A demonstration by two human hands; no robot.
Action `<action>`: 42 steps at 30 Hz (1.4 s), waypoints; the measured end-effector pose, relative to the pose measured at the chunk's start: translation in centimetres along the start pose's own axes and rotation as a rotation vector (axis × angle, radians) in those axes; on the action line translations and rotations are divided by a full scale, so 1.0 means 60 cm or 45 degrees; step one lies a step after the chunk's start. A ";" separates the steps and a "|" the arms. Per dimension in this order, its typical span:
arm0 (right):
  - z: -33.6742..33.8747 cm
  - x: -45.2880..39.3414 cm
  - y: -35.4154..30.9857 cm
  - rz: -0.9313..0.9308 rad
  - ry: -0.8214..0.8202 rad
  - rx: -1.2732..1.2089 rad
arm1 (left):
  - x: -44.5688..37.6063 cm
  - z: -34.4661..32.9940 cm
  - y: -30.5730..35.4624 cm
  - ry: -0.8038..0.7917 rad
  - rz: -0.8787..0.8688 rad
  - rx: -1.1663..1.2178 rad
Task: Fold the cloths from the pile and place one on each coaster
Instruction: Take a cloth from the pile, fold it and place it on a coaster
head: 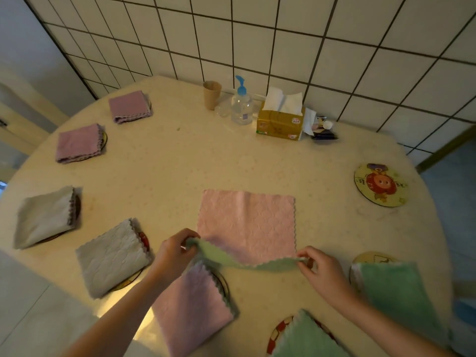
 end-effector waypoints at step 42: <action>-0.043 -0.134 0.003 0.513 0.046 0.861 | -0.111 -0.122 0.013 -0.371 -0.630 -0.935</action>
Point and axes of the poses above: each hand's wrist, its own x-axis away from the middle knuckle, its own z-axis out of the back of the hand, y = z × x, the point moved 1 cm from there along -x, towards the middle knuckle, and after that the axes turned 10 degrees about -y, right-handed, at the moved point
